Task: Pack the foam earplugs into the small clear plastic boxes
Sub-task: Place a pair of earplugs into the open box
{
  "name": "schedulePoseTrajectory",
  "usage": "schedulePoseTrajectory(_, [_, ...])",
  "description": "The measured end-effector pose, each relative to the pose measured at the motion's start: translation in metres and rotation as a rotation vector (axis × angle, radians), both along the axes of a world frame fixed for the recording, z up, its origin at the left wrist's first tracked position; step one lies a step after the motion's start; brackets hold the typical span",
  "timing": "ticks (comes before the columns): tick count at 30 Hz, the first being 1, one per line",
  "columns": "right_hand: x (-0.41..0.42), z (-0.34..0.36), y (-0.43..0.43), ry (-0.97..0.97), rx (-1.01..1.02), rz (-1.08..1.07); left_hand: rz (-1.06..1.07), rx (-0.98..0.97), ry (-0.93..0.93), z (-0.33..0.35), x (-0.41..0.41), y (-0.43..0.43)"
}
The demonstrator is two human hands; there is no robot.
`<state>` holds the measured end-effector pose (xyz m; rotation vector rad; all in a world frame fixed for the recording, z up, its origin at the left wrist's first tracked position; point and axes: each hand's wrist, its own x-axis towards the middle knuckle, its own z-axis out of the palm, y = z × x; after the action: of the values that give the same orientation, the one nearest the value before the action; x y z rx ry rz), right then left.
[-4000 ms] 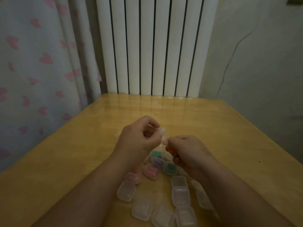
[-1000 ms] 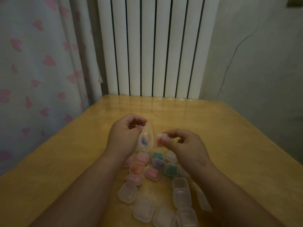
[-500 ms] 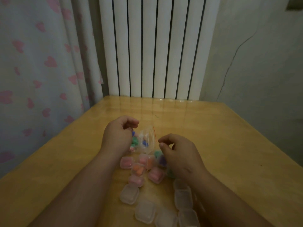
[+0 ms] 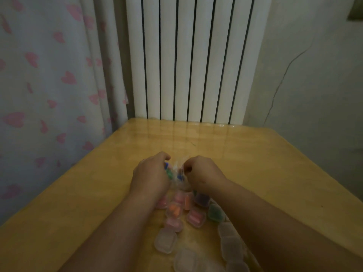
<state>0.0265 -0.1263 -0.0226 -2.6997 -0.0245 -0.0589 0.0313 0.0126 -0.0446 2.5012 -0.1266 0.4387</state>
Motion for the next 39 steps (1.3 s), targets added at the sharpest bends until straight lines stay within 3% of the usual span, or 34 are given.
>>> schedulePoseTrajectory(8, [0.016,-0.001,0.02,-0.049,-0.026,0.078,-0.056,-0.017,0.06,0.002,-0.003,0.0])
schedulePoseTrajectory(18, [0.014,0.004,0.029,0.128,-0.127,0.223,-0.05,-0.024,0.051,0.001,-0.003,-0.001])
schedulePoseTrajectory(25, [0.018,-0.008,0.025,-0.015,0.079,0.141,-0.03,-0.06,0.074,0.003,-0.004,0.001])
schedulePoseTrajectory(39, [0.021,-0.012,0.027,-0.01,0.148,0.167,-0.024,-0.033,0.069,0.003,-0.005,-0.001])
